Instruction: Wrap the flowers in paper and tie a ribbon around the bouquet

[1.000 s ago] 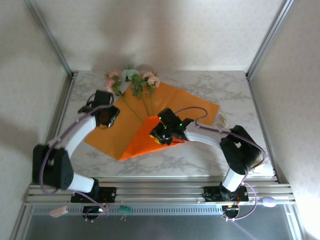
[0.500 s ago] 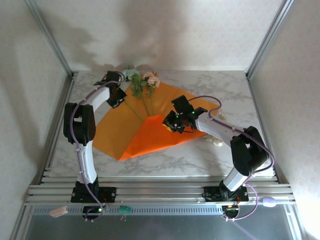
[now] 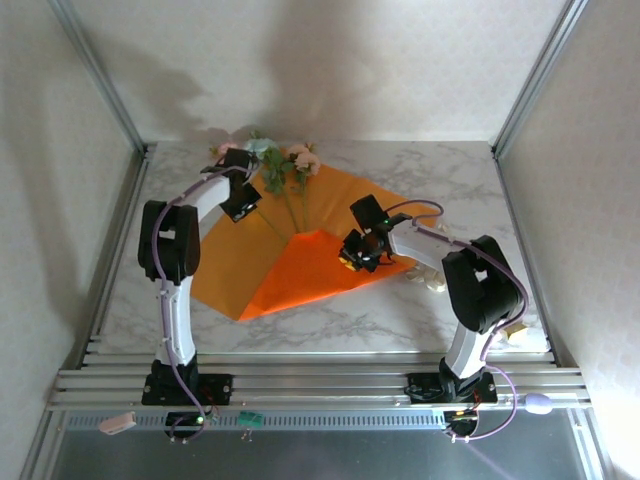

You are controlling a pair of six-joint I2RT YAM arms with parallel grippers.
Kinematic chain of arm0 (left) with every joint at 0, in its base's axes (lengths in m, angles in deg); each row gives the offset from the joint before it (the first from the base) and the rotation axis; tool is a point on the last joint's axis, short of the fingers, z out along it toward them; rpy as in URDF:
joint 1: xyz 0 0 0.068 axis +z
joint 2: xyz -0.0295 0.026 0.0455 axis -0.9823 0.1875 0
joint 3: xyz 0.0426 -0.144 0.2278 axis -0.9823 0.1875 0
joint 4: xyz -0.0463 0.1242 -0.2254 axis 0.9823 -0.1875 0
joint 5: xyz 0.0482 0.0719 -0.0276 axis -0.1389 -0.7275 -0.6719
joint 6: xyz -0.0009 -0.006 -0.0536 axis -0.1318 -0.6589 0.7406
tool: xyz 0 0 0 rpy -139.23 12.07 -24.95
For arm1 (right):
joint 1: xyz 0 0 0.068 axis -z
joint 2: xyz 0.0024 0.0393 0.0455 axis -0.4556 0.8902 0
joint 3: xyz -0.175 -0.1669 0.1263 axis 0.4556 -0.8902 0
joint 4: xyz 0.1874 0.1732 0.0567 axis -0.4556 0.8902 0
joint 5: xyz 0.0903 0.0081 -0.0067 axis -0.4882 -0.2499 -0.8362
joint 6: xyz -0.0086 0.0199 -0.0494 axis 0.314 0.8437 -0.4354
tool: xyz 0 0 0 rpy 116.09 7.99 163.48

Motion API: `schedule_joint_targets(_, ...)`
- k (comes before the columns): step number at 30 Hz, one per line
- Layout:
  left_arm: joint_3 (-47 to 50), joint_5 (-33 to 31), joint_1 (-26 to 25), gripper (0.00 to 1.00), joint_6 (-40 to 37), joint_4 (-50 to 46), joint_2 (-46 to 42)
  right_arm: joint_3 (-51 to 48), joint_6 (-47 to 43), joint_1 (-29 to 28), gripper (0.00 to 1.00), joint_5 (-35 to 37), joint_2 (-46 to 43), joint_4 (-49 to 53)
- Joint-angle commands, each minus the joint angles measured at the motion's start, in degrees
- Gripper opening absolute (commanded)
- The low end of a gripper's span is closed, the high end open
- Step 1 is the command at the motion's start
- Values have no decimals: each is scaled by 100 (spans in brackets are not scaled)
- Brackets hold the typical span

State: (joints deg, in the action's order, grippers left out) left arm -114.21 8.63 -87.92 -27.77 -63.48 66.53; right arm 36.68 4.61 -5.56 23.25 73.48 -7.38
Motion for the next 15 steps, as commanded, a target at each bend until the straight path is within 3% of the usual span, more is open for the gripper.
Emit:
schedule_joint_targets(1, -253, 270, -188, 0, 2, 223, 192, -15, -121, 5, 17, -67, 113, 107)
schedule_joint_targets(13, -703, 106, -489, 0, -174, 167, 334, -42, -203, 1, 17, -134, 227, 9)
schedule_joint_targets(15, -695, -283, -484, 9, -220, -106, 111, -20, -321, -22, 17, -75, 153, 3)
